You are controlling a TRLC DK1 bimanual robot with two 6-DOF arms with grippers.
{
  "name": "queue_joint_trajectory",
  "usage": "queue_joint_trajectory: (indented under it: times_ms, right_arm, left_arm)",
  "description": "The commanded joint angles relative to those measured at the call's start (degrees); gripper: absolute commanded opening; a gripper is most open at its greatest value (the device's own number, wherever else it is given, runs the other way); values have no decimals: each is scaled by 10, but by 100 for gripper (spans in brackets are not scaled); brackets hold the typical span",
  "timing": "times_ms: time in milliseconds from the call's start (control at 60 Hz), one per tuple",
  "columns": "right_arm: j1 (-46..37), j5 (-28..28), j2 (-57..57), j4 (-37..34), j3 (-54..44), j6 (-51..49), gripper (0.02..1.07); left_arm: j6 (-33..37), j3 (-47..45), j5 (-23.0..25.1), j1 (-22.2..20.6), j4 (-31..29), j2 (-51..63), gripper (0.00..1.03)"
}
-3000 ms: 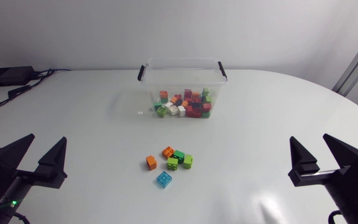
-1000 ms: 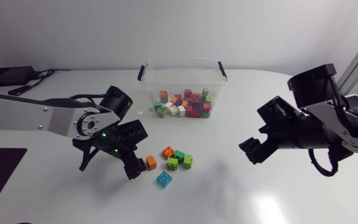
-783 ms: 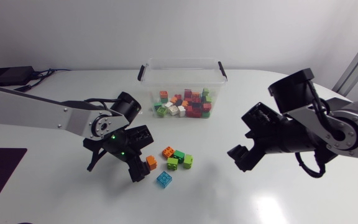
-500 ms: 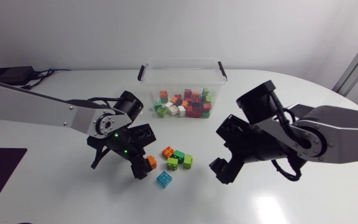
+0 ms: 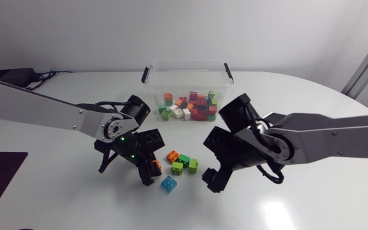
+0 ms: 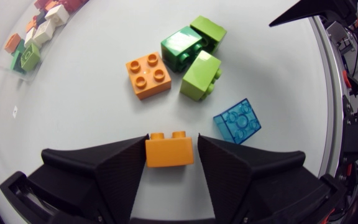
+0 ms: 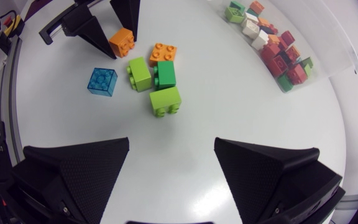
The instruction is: Place the duplo bricks in the container
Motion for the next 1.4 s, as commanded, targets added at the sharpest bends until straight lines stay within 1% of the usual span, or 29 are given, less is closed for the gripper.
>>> queue_joint_trajectory:
  times_ms: [0, 167, 317, 383, 567, 617, 817, 850, 867, 883, 950, 1000, 1033, 1133, 1200, 1300, 1317, 1350, 1383]
  right_arm:
    - [8, -11, 27, 5, 19, -20, 99]
    - [5, -42, 63, 5, 49, -64, 99]
    - [13, -47, 106, 12, 69, -95, 99]
    - [13, -47, 123, 12, 80, -101, 96]
    - [8, -54, 142, 19, 96, -127, 96]
    - [5, -56, 148, 19, 102, -130, 93]
    - [5, -56, 171, 17, 117, -144, 93]
    - [4, -56, 176, 17, 119, -148, 92]
    - [4, -56, 179, 17, 120, -149, 92]
    - [4, -56, 180, 17, 121, -150, 92]
    - [2, -57, 188, 17, 124, -154, 92]
    - [2, -58, 193, 17, 126, -155, 92]
    - [2, -58, 194, 17, 126, -156, 92]
    - [1, -61, 199, 20, 129, -157, 79]
    - [1, -62, 201, 21, 130, -157, 73]
    - [1, -64, 206, 22, 133, -157, 56]
    - [1, -64, 207, 23, 134, -157, 52]
    - [1, -64, 209, 22, 136, -157, 47]
    - [1, -64, 214, 20, 139, -157, 39]
  left_arm:
    - [27, 6, 18, -2, 1, 7, 47]
    - [50, -12, 21, -2, -1, -10, 47]
    - [56, -21, 24, -2, -1, -36, 46]
    - [60, -24, 30, 3, -2, -49, 46]
    - [79, -29, 35, 9, -8, -75, 46]
    - [85, -34, 35, 9, -10, -77, 45]
    - [86, -16, 34, 10, -11, -41, 46]
    - [87, -13, 31, 10, -12, -33, 51]
    - [87, -13, 28, 9, -12, -28, 57]
    - [90, -13, 25, 8, -12, -26, 60]
    - [97, -13, 18, 3, -15, -19, 68]
    - [96, -13, 10, 2, -16, -16, 81]
    - [95, -9, 9, 2, -17, -13, 86]
    - [91, 6, -2, 1, -22, 5, 87]
    - [88, 13, -6, 1, -22, 16, 87]
    - [79, 22, -9, 3, -22, 27, 86]
    - [78, 23, -11, 3, -22, 28, 85]
    - [77, 23, -13, 3, -22, 30, 79]
    - [76, 26, -13, 3, -22, 32, 71]
